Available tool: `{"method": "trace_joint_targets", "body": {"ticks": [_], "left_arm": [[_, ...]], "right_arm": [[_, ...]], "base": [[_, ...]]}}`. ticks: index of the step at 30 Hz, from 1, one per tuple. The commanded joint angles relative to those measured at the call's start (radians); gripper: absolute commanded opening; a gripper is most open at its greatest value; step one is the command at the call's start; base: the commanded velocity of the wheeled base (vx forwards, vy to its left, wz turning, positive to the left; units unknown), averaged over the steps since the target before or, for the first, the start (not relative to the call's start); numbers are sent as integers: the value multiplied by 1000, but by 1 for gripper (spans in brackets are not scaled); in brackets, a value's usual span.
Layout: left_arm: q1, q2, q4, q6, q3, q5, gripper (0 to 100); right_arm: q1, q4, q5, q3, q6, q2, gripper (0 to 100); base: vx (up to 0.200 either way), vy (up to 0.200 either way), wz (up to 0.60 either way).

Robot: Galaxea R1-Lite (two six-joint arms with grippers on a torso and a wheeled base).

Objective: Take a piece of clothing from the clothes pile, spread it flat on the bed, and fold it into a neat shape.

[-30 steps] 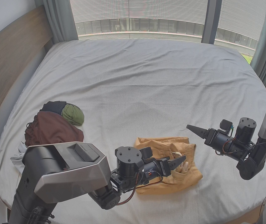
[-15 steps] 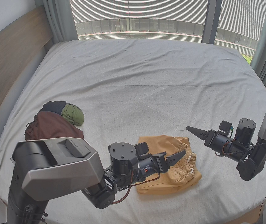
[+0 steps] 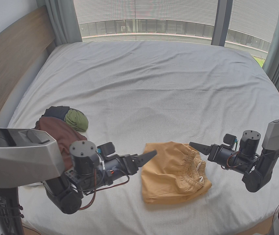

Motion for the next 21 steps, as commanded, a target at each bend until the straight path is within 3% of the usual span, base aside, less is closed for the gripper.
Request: {"method": "trace_joint_targets", "body": {"ticks": [1,6,21], "left_arm": [[120,-83,-63,74,161,-37,100],[191,-122,-58,111,287,-142,100],[220,-88,-58,118,283,-150,100]], "right_arm": [[16,-1,0,-33,-12,93,100],[28,-2,-2,-59,-40,160,100],[29,-2,0,-150,-57,234,100]], "base": [[0,0,0],[0,0,0],[0,0,0]]}}
